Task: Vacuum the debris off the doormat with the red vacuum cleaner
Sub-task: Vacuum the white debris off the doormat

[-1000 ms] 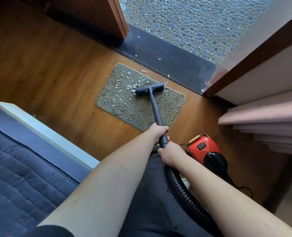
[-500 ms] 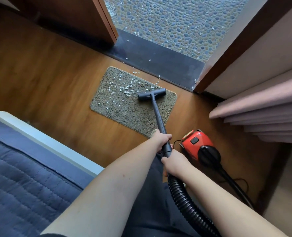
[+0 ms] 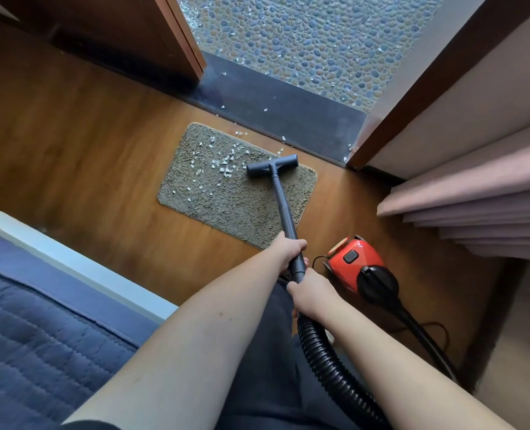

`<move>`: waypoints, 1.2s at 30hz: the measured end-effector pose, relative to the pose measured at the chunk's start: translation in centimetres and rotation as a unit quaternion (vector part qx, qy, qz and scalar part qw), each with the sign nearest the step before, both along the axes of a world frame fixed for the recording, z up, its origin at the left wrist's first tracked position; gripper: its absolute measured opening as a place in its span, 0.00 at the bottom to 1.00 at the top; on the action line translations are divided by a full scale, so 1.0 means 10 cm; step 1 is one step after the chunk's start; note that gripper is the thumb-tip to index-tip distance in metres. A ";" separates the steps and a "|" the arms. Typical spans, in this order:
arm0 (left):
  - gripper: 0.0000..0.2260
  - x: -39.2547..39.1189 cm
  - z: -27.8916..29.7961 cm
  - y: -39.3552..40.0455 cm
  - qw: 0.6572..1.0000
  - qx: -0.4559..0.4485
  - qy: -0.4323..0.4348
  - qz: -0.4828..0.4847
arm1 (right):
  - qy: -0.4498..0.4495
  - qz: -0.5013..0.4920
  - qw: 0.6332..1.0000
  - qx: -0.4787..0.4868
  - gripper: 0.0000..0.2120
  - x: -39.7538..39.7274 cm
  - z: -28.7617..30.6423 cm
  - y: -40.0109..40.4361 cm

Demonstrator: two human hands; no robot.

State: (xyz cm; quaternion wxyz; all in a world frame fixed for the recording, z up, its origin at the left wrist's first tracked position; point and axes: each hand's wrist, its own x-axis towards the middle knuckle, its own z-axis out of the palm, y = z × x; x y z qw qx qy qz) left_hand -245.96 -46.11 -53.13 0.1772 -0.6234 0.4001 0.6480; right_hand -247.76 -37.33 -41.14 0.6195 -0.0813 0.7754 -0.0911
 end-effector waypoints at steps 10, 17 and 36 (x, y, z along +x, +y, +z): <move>0.13 -0.11 -0.02 -0.39 1.000 0.008 -0.002 0.002 | -0.005 0.035 0.999 0.012 0.15 -0.11 -0.03 -0.43; 0.13 -0.04 -0.04 -0.07 1.000 0.013 0.006 0.015 | 0.001 0.031 0.999 0.007 0.14 -0.06 -0.04 -0.11; 0.21 0.38 0.09 0.36 0.997 0.005 0.006 0.076 | 0.016 0.090 0.996 0.007 0.14 0.31 0.15 0.30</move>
